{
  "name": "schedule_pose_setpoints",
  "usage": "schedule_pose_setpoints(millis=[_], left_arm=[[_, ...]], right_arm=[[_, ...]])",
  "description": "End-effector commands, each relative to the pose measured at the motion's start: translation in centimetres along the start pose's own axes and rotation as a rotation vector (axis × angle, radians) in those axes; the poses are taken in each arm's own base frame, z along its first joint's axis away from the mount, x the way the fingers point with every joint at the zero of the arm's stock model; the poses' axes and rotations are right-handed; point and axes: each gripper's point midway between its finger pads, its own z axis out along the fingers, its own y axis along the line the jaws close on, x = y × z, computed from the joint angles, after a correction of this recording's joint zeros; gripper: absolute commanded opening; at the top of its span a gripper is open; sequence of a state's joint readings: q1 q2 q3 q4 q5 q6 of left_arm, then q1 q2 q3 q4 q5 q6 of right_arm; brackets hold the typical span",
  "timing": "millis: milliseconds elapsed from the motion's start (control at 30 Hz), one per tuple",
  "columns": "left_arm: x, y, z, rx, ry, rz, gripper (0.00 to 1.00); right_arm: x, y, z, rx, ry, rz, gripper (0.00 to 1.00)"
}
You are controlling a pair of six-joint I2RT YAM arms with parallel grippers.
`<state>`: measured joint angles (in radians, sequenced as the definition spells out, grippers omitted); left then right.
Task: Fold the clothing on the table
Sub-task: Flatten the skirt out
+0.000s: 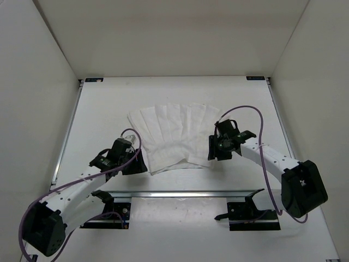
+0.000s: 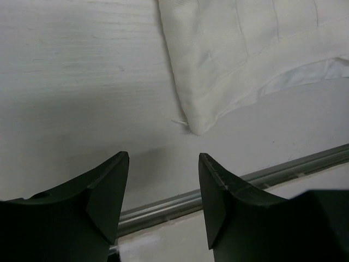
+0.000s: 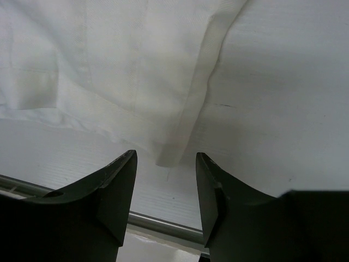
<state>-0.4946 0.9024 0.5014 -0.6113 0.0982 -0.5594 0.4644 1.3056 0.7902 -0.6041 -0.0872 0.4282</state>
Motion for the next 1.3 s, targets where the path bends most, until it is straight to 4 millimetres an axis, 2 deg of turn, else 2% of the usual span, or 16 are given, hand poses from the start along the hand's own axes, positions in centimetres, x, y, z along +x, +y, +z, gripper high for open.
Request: schedule_pose_setpoints(millis=[0, 233, 400, 567, 633, 700, 733, 800, 833, 900, 933, 1033, 1100, 1200, 1267], left_arm=[[-1.7, -3.2, 1.0, 0.144, -0.09, -0.093, 0.64], [-1.1, -4.2, 2.6, 0.178, -0.079, -0.143, 0.62], [-0.1, -3.9, 4.0, 0.145, -0.047, -0.149, 0.64], [1.0, -3.7, 5.3, 0.119, -0.008, -0.128, 0.64], [0.9, -3.8, 5.6, 0.119, -0.013, -0.133, 0.58], [0.6, -3.9, 5.8, 0.118, -0.023, -0.134, 0.43], [0.3, -3.9, 5.8, 0.118, -0.029, -0.132, 0.38], [-0.2, -3.9, 5.7, 0.113, -0.045, -0.125, 0.18], [-0.8, -3.9, 5.6, 0.109, -0.061, -0.121, 0.02], [-1.6, -4.1, 5.3, 0.11, -0.074, -0.109, 0.0], [-2.7, -4.5, 4.7, 0.116, -0.092, -0.093, 0.0], [-7.0, -5.3, 2.0, 0.096, -0.179, -0.041, 0.0], [-11.4, -7.3, -1.8, 0.104, -0.274, -0.002, 0.0], [-15.8, -9.2, -7.2, 0.121, -0.402, 0.042, 0.0], [-18.6, -11.1, -12.7, 0.157, -0.501, 0.057, 0.0]], right_arm=[[-0.5, 0.0, 0.6, -0.003, -0.032, 0.021, 0.45], [0.5, -0.6, 1.5, 0.006, -0.006, 0.023, 0.44], [1.5, -0.7, 2.3, 0.015, 0.023, 0.018, 0.42], [1.5, -0.8, 2.7, 0.021, 0.024, 0.02, 0.32], [1.3, -0.9, 2.7, 0.024, 0.017, 0.021, 0.15], [1.3, -0.6, 2.7, 0.012, 0.019, 0.019, 0.06], [1.5, -0.7, 2.7, 0.006, 0.023, 0.023, 0.0], [1.4, -0.3, 2.6, -0.015, 0.023, 0.022, 0.0], [1.4, 0.0, 2.3, -0.03, 0.027, 0.016, 0.0], [0.8, 0.7, 1.5, -0.061, 0.006, 0.011, 0.0], [-0.1, 1.4, 0.8, -0.098, -0.014, 0.01, 0.0], [-3.5, 3.8, -3.2, -0.218, -0.14, -0.026, 0.0], [-6.9, 5.7, -7.4, -0.279, -0.255, -0.071, 0.0], [-9.5, 7.9, -13.3, -0.352, -0.395, -0.125, 0.0], [-11.1, 9.4, -18.3, -0.397, -0.506, -0.157, 0.0]])
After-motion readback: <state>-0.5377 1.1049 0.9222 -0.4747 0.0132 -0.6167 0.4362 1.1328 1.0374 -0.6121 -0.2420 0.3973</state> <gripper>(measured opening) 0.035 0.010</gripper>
